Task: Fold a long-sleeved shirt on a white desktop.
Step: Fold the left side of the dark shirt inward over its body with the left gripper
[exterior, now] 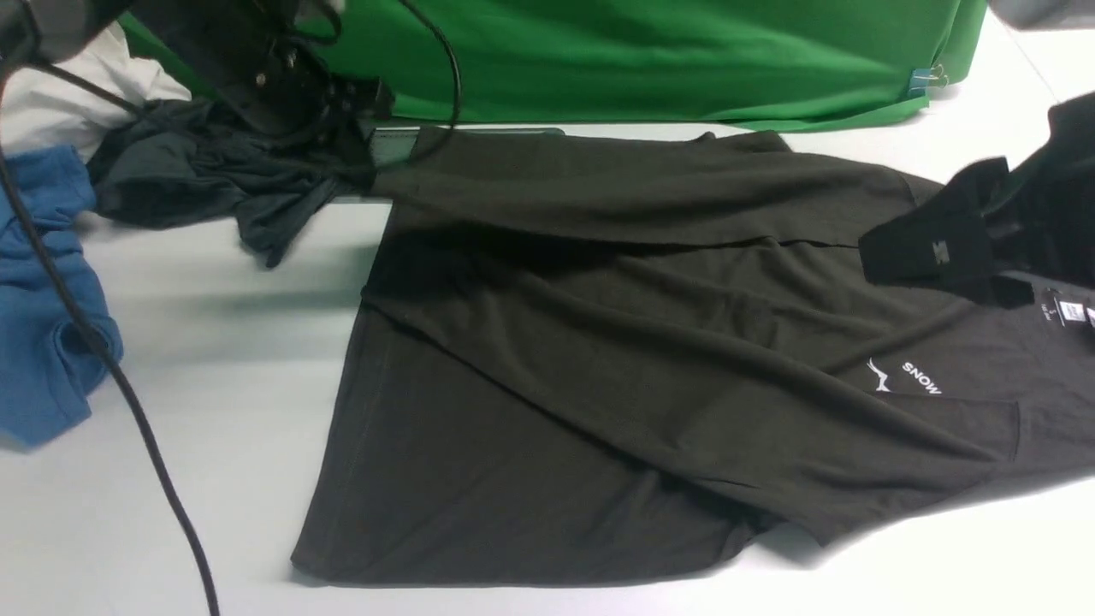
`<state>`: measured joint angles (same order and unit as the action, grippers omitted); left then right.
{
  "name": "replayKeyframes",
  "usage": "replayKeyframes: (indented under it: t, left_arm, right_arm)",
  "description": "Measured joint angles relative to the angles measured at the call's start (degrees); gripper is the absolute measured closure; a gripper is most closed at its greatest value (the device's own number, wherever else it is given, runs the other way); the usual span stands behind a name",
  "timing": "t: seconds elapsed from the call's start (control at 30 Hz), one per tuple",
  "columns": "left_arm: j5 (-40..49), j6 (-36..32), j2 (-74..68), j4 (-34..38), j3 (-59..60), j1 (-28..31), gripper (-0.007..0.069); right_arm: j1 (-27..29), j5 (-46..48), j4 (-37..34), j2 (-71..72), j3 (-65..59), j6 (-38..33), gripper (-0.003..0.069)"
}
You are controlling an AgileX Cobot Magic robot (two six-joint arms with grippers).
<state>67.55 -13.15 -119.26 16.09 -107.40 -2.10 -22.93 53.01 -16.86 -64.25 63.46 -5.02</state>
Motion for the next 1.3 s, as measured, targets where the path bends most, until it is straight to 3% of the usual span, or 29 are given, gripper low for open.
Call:
replayKeyframes:
  t: [0.23,0.77,1.0,1.3]
  left_arm:
    - [1.0,0.17,2.79,-1.08,10.96,-0.85,0.0587]
    - [2.03,0.25,5.19,0.23,13.88,-4.4,0.0567]
    - [2.19,2.07,6.54,-3.68,14.91,-5.31,0.0431]
    - [1.94,6.06,19.73,-5.57,30.13,-5.31,0.0123]
  right_arm:
    - [0.0,0.56,0.19,0.0,0.0,-0.15,0.0418]
    - [0.0,0.93,0.26,0.0,0.0,-1.46,0.0418]
    - [0.0,0.93,1.75,0.0,0.0,-1.53,0.0418]
    - [0.0,2.01,2.12,0.0,0.0,-1.65,0.0418]
